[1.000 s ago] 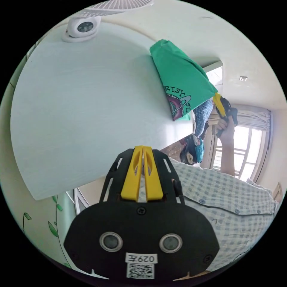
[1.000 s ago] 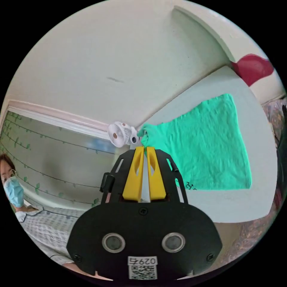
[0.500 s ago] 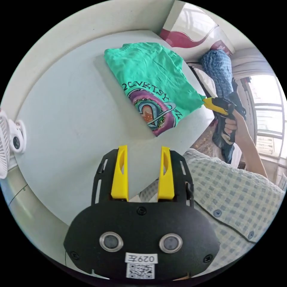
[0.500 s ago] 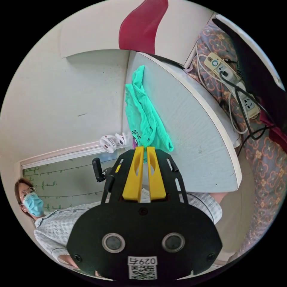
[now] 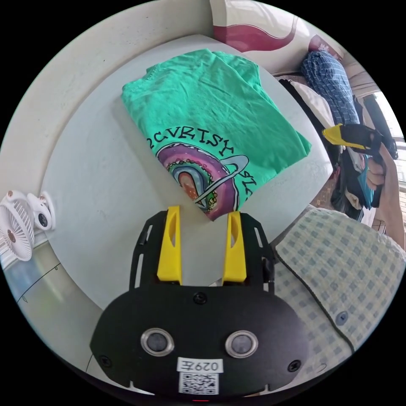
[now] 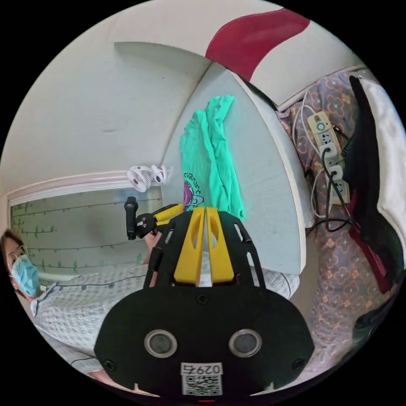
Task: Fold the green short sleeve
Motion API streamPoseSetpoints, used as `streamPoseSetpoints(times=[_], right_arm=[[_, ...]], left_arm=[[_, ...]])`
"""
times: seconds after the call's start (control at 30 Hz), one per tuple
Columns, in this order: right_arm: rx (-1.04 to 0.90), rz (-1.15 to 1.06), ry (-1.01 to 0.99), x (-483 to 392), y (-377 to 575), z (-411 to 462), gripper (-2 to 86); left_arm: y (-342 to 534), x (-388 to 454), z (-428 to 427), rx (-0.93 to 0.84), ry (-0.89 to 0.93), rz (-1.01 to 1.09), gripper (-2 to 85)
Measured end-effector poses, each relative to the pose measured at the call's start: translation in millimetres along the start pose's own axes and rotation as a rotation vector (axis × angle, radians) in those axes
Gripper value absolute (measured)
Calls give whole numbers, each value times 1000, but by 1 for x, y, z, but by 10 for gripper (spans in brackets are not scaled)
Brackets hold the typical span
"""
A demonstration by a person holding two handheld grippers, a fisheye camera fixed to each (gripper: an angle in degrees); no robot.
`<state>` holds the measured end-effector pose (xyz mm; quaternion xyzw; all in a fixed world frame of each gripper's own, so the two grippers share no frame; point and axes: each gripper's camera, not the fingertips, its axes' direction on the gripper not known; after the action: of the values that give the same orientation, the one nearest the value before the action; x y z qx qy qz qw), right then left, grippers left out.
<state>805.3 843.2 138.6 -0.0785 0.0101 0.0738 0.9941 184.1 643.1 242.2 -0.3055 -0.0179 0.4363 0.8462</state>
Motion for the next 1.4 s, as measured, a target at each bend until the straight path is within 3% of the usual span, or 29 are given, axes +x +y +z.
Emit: streamPoseSetpoints(times=[0.1, 0.37, 0.53, 0.7, 0.87, 1.1, 1.23, 1.3, 1.4], right_arm=[[-83, 9, 164, -11, -8, 17, 77], [-121, -8, 300, -18, -9, 18, 1], [-51, -15, 553, -28, 6, 0, -3], [-82, -60, 169, -15, 10, -3, 4], [-125, -41, 297, -15, 5, 14, 52], [-163, -47, 360, -14, -7, 23, 17], [-141, -7, 321, -5, -7, 14, 12], [-112, 25, 279, 5, -6, 6, 10], [-106, 68, 174, 18, -5, -8, 7]], left_arm=[[-1, 8, 2, 2, -1, -9, 123], [-5, 13, 11, 27, 84, -33, 64], [4, 2, 11, 70, 101, -114, 6], [0, -3, 19, 52, 117, -109, -5], [-3, -4, 19, 56, 98, -97, -6], [-4, -11, 16, 44, 43, -38, -8], [17, -54, 17, 62, 182, -166, -9], [36, -80, 22, 16, 72, -307, -10], [61, -112, 13, 76, 180, -341, -10]])
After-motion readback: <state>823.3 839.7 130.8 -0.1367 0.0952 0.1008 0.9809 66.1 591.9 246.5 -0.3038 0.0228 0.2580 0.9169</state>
